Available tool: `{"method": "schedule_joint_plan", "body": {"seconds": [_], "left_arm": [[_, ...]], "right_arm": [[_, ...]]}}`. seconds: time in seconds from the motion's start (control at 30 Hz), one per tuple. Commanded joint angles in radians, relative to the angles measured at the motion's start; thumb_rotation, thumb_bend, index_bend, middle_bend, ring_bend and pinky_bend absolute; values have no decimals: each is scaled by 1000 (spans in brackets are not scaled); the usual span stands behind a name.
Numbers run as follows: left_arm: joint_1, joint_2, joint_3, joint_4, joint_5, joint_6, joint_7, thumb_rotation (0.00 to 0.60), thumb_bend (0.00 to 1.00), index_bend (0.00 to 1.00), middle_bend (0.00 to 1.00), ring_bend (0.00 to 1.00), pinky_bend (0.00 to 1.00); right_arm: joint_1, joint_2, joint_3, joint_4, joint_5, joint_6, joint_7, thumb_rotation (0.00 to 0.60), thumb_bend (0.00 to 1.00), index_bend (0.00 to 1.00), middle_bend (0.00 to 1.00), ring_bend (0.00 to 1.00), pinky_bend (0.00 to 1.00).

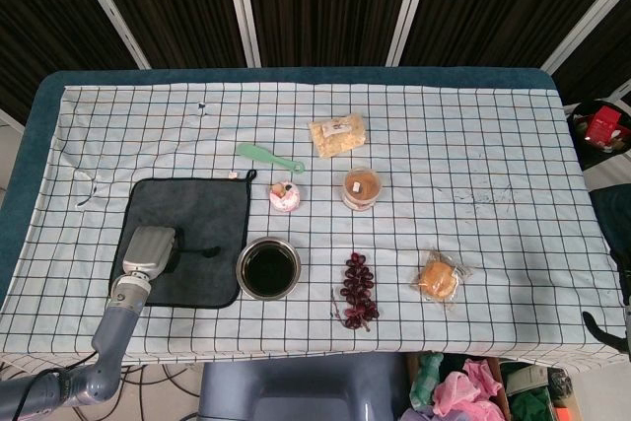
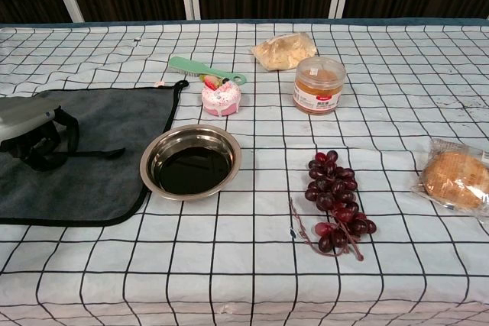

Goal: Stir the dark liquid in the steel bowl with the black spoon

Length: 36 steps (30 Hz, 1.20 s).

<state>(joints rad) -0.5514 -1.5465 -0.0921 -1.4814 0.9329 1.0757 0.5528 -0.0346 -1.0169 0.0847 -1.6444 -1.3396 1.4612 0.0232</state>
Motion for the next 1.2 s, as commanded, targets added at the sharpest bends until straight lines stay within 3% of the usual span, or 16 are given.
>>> {"method": "schedule_joint_plan", "body": {"seconds": [0.03, 0.73, 1.2], "left_arm": [[1, 0, -1, -2, 2, 1, -3, 600, 443, 538, 852, 882, 872], [9, -12, -11, 15, 18, 28, -26, 600, 442, 586, 865, 894, 879], [21, 1, -45, -11, 77, 99, -65, 600, 443, 607, 873, 905, 881]], "right_arm": [[0, 0, 0, 0, -1, 0, -1, 600, 227, 69, 12, 62, 212], [0, 1, 0, -4, 3, -1, -4, 600, 227, 68, 12, 62, 212], [-1, 2, 0, -7, 3, 3, -4, 600, 228, 68, 12, 62, 212]]}}
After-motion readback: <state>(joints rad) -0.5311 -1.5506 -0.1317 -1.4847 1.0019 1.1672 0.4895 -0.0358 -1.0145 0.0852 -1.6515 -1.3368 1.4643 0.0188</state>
